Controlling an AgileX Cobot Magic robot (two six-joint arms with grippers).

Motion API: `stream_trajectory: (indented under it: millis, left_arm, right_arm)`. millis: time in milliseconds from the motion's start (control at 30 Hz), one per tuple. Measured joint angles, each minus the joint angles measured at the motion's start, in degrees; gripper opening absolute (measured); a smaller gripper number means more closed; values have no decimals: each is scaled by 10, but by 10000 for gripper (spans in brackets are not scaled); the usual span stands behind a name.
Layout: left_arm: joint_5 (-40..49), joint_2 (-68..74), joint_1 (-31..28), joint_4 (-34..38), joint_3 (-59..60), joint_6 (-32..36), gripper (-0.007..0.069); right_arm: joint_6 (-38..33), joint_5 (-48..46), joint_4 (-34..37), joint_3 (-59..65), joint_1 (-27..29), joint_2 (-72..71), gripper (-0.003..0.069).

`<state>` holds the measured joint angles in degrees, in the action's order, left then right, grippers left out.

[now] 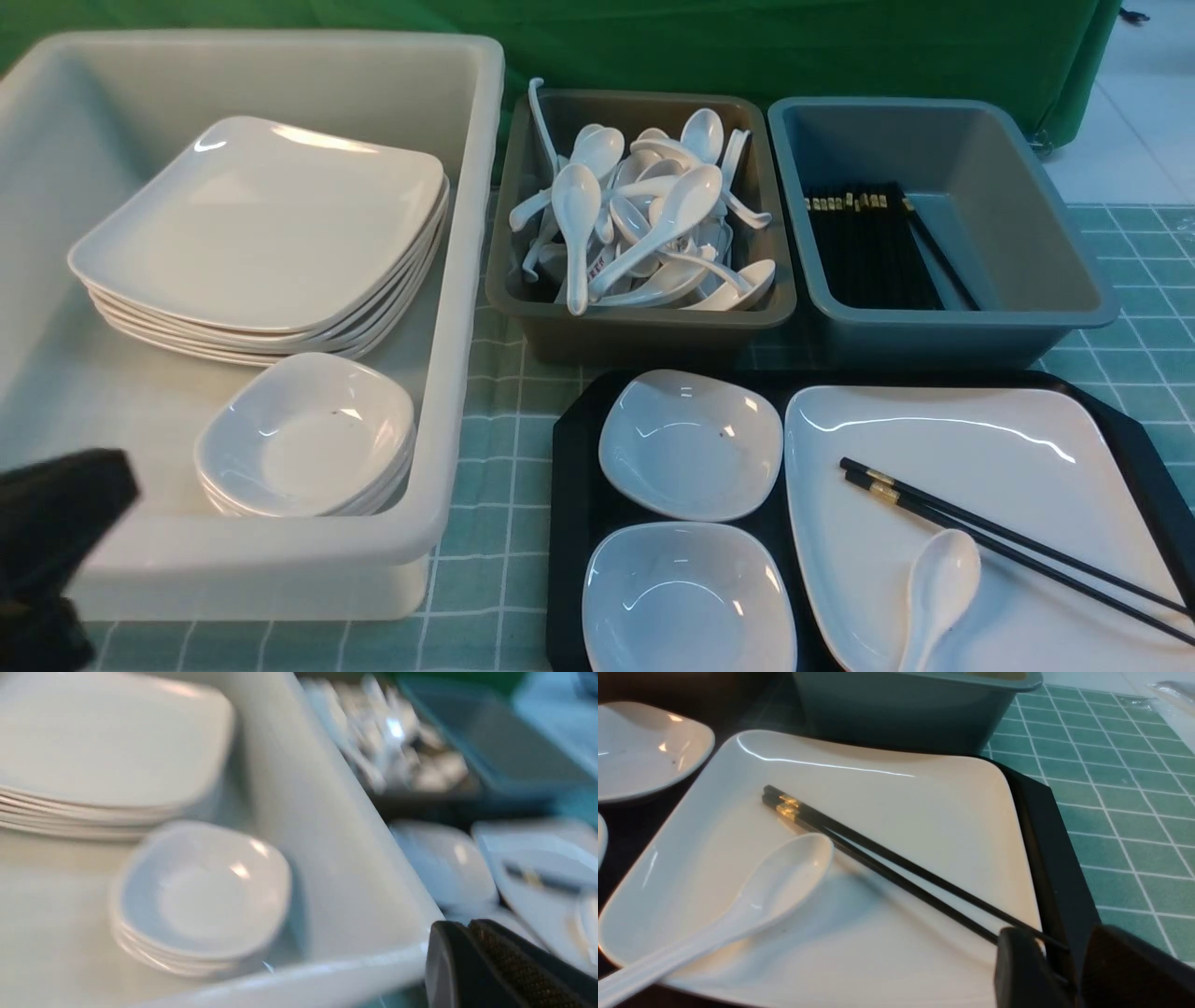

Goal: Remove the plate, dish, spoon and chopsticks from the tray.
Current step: Use the right arm to grab a pair of chopsticks from the plate

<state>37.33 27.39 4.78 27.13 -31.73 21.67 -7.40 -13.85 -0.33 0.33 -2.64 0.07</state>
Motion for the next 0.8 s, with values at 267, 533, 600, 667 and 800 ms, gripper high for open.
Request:
stream_trajectory:
  millis: [267, 533, 600, 667, 800]
  left_arm:
    - [-62, 163, 104, 11, -59, 54, 17]
    - [-105, 205, 129, 12, -60, 55, 17]
    - [-106, 205, 129, 12, -60, 55, 17]
    - [-107, 205, 129, 12, -60, 55, 17]
    - [-108, 205, 129, 26, -60, 60, 17]
  right_arm:
    - [0, 5, 0, 0, 0, 0, 241]
    - [210, 120, 77, 0, 0, 0, 241]
    - [234, 138, 81, 0, 0, 0, 241]
    - [267, 165, 85, 0, -1, 0, 236]
    - [243, 89, 88, -45, -23, 22, 175]
